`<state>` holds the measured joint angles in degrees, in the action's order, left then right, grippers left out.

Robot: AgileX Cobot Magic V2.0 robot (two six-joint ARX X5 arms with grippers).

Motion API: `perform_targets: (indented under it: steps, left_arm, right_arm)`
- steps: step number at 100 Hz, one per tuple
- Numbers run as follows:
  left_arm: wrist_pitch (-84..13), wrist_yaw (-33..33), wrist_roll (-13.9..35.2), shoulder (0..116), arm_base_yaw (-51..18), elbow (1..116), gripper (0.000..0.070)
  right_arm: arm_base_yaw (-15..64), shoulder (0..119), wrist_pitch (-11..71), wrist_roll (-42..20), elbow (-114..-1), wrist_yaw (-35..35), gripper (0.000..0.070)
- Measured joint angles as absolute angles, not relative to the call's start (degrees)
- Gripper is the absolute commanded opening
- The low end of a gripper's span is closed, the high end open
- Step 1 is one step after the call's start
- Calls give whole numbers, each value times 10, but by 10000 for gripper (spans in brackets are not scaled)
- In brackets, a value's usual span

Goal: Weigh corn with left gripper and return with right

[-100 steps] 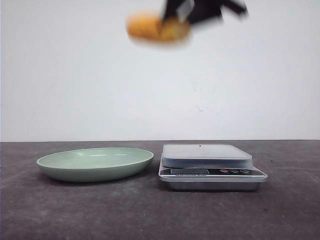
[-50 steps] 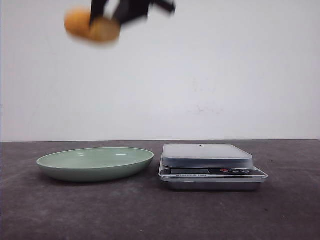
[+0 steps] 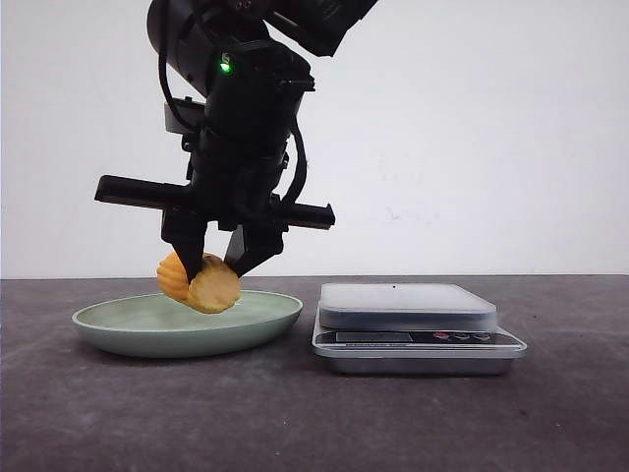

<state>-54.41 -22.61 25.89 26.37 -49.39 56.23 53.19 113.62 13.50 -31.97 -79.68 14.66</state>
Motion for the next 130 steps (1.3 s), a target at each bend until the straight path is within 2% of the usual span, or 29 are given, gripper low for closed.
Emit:
perform_targets:
  steps: [8,11,14,33,52,73,99,114,130]
  left_arm:
    - [-547,-226,259,264,-494,562,555]
    - [-547,-226,259,264,-494,562,555]
    - [-547,-226,259,264,-494,562,555]
    - [-547,-226,259,264,-494,562,555]
    - [-547,-226,254,264,-494,562,555]
    - [-546,-227,242,264,-494,562,555]
    - [-526,-227,235,264,-494,562,555]
    - [-492,-227,235,264,-494,562,555]
    - [-467,-227,230,264,-494,562,555]
  right_arm:
    - [530,1136,127,-320,-797,146,491]
    - [529,1136,124,-320,-797,147,551]
    - [528,1136,120,-320,-797,147,580]
    - [521,1136,105,-311,-797,143,580]
    - [491,1086,146,-252,-798,134,580]
    - [419,892,202,-160,-807,136,580]
    - [377,645,375,-57,-808,150,580]
    - [382,492,436,-38,-808,150,580]
    - [391,368,541,-51,-810,148,580]
